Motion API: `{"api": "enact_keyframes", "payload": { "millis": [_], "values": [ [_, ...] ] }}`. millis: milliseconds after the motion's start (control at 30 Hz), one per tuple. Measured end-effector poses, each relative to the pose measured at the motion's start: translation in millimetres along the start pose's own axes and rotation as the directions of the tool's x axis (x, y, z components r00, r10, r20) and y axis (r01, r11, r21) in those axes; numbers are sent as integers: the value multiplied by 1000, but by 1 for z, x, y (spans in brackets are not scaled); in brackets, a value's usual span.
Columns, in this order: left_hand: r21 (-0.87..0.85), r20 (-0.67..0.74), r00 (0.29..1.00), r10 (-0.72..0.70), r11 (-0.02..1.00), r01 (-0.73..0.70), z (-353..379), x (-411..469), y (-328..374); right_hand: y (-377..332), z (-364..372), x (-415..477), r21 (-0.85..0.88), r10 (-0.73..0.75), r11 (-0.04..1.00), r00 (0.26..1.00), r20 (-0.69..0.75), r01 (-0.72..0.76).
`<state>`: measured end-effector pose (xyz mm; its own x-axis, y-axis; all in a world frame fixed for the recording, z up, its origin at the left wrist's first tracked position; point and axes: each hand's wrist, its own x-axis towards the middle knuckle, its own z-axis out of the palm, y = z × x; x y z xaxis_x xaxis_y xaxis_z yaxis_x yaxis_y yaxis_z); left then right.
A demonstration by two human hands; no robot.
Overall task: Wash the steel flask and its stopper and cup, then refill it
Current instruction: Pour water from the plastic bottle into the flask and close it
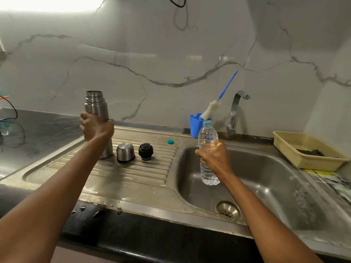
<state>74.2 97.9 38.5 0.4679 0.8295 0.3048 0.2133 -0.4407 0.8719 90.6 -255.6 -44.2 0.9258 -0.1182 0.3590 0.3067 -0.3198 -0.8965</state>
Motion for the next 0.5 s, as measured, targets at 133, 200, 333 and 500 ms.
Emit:
{"api": "enact_keyframes", "payload": {
  "millis": [133, 200, 333, 500],
  "values": [
    [-5, -73, 979, 189, 982, -190, -18, -16, 36, -8, -3, -4, 24, -7, 1000, 1000, 0, 7],
    [-15, -75, 958, 277, 960, -279, -26, -26, 62, -13, -8, -7, 39, -10, 999, 1000, -9, 10],
    [-71, -20, 923, 385, 920, -386, -29, -67, 112, -27, -24, -16, 86, -27, 996, 999, -37, 30],
    [-171, 216, 899, 380, 922, -348, 1, -143, 139, -28, -51, -16, 154, 59, 987, 989, -134, -38]
  ]
}}
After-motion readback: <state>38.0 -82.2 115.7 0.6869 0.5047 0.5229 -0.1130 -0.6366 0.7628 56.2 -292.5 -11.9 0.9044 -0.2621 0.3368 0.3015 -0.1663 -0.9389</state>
